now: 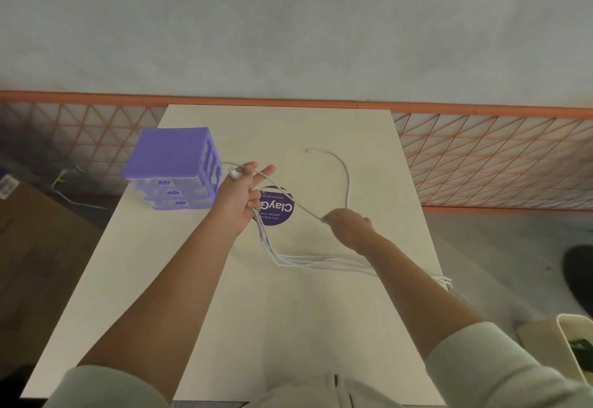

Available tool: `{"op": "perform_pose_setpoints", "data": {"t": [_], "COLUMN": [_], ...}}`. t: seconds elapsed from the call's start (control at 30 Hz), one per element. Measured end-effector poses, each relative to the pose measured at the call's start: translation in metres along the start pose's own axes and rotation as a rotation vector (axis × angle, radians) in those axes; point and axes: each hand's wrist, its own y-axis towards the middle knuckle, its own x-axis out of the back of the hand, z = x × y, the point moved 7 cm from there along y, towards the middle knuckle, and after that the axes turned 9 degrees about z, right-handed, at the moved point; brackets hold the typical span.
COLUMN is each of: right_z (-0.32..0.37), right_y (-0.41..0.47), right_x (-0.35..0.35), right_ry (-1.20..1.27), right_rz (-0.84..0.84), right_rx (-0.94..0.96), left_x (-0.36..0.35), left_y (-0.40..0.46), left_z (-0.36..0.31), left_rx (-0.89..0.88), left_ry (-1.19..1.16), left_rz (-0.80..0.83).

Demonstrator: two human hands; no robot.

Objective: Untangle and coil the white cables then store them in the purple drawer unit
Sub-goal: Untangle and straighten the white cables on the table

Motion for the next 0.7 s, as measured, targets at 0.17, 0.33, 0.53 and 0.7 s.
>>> {"op": "perform_pose_setpoints", "data": {"t": [0.17,0.33,0.53,0.7], "right_z": [0.074,0.09,0.064,0.04], "right_y": [-0.022,-0.033,-0.033,-0.025], "right_x": [0.003,0.02,0.006,-0.015], "right_ry": [0.62,0.684,0.706,0.546], "right_rz": [-0.018,-0.117,-0.047,0.007], "right_rx": [0.329,0.453,0.434,0.301], "left_x": [-0.016,-0.021,0.001,0.007], "left_y": [-0.011,-0.021,-0.022,-0.025], "left_z": [0.007,0.0,-0.02,-0.025], "left_rx": [0.006,-0.023,-0.149,-0.192], "left_ry": [0.055,0.043,-0.235,-0.271], "left_rz": [0.062,0.085,0.014,-0.032]}}
